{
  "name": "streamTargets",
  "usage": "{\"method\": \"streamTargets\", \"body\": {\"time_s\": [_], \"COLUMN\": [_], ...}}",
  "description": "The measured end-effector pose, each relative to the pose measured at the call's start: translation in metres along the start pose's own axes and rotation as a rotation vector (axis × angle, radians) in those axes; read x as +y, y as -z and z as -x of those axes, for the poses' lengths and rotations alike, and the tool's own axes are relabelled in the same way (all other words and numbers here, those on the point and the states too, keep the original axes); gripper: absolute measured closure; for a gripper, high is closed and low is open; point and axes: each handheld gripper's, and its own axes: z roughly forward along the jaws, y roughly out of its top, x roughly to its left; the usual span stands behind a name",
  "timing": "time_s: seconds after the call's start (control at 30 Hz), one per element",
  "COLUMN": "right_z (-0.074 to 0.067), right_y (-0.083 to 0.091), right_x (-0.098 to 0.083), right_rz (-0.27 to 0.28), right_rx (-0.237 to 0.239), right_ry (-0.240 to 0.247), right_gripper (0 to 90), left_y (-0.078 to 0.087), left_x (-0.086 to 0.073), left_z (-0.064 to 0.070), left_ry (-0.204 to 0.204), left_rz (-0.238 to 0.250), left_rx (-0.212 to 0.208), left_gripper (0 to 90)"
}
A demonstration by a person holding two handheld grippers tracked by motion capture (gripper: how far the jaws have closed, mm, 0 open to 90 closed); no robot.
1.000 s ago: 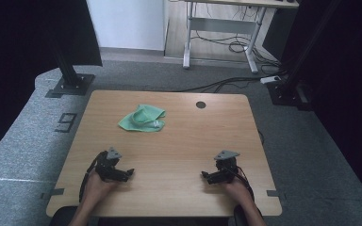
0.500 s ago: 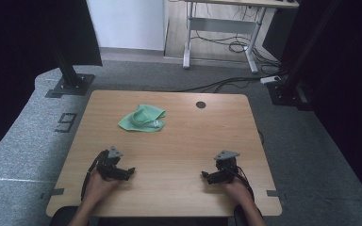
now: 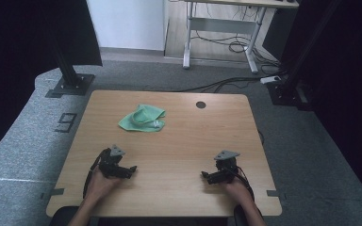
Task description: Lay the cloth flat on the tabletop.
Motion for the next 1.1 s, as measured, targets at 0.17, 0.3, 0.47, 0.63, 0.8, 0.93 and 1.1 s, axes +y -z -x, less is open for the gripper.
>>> {"method": "streamTargets", "body": {"time_s": [0.17,0.3,0.47,0.63,0.8,0.93,1.1], "right_z": [0.0,0.0,0.0,0.0,0.0,0.0,0.0], "right_y": [0.0,0.0,0.0,0.0,0.0,0.0,0.0], "right_x": [0.0,0.0,0.0,0.0,0.0,0.0,0.0], "right_rz": [0.0,0.0,0.0,0.0,0.0,0.0,0.0], "right_rx": [0.0,0.0,0.001,0.0,0.0,0.0,0.0], "right_ry": [0.0,0.0,0.0,0.0,0.0,0.0,0.0], "right_gripper": [0.0,0.0,0.0,0.0,0.0,0.0,0.0], "left_y": [0.001,0.001,0.001,-0.002,-0.004,-0.006,-0.01], "left_x": [0.007,0.015,0.031,0.043,0.061,0.072,0.084], "left_z": [0.0,-0.002,-0.009,-0.013,-0.015,-0.018,-0.022], "left_ry": [-0.012,-0.011,0.001,-0.006,-0.027,-0.035,-0.032], "left_rz": [0.006,0.012,0.037,0.048,0.06,0.069,0.076], "left_rx": [-0.003,-0.012,-0.038,-0.047,-0.047,-0.047,-0.042], "left_gripper": [6.3,10.5,15.4,20.4,25.2,29.6,34.3]}}
